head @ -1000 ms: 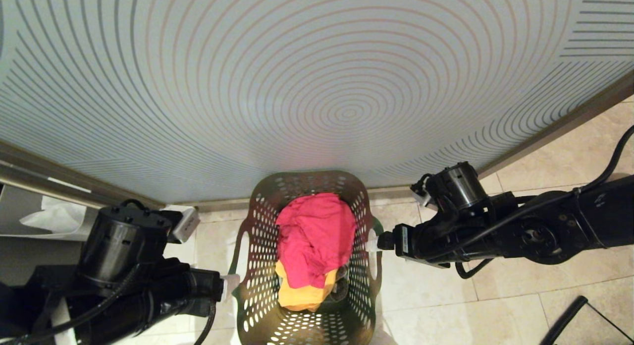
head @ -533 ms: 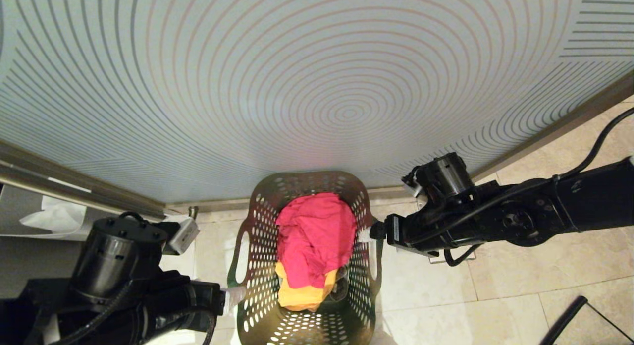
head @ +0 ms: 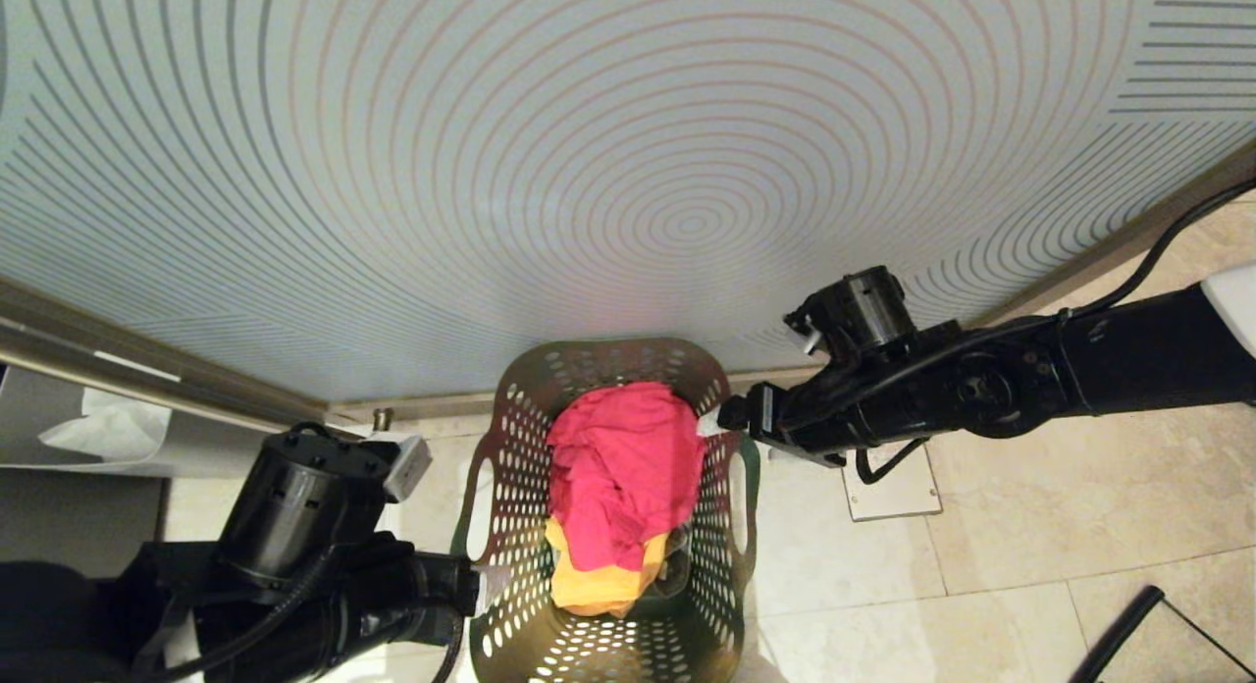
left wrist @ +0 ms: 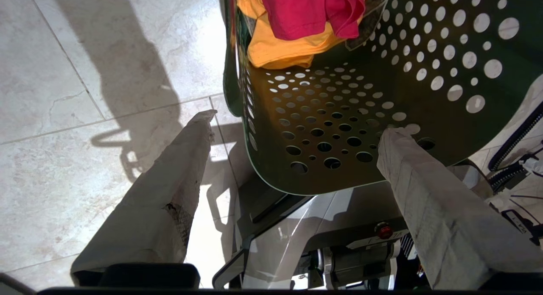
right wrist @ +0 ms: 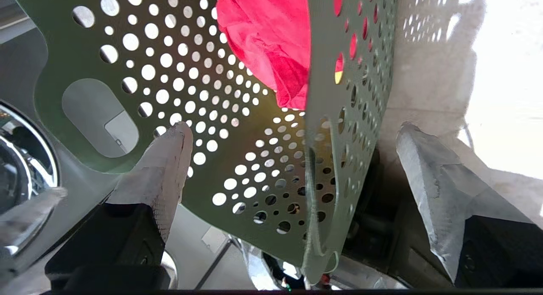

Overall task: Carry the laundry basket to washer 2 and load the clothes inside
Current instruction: Pick up the clothes basket and put it beside the washing machine

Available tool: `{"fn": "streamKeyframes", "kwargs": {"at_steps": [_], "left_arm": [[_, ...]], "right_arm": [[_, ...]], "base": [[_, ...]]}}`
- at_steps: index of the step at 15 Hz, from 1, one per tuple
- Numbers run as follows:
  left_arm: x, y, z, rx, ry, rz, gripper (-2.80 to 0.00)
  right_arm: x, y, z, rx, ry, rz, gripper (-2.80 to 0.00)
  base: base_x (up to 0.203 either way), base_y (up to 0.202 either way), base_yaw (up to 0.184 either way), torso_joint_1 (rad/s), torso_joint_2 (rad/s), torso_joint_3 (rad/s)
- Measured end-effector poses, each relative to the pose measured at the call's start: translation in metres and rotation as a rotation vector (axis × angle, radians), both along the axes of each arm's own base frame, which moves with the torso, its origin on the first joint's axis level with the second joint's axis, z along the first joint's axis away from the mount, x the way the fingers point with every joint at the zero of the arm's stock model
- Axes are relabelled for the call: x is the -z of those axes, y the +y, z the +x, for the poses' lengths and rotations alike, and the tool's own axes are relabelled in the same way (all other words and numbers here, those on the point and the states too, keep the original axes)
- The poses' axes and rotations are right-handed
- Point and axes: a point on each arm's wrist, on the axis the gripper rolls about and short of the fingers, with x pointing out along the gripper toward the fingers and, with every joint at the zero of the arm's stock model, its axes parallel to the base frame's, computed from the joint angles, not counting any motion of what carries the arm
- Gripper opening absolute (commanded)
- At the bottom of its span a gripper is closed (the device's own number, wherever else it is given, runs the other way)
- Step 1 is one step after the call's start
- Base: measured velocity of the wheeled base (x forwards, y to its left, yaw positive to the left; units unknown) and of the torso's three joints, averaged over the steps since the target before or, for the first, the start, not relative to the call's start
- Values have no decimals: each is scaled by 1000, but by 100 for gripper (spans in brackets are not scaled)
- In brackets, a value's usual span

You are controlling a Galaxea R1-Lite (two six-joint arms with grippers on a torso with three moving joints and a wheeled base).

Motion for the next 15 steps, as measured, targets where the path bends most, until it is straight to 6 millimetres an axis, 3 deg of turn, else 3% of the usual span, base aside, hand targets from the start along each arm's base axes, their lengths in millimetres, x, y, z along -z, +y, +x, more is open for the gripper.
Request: {"fn": "streamKeyframes", "kwargs": {"at_steps": [8, 15], "left_arm": [[8, -3, 3, 1, 25, 15, 0], [10, -4, 5, 1, 32, 20, 0]], "right_arm": [[-5, 24, -12, -41, 14, 36, 0], [4, 38, -24, -90, 76, 67, 0]], "base": [[0, 0, 0, 0, 0, 0], [0, 0, 0, 0, 0, 0]]}}
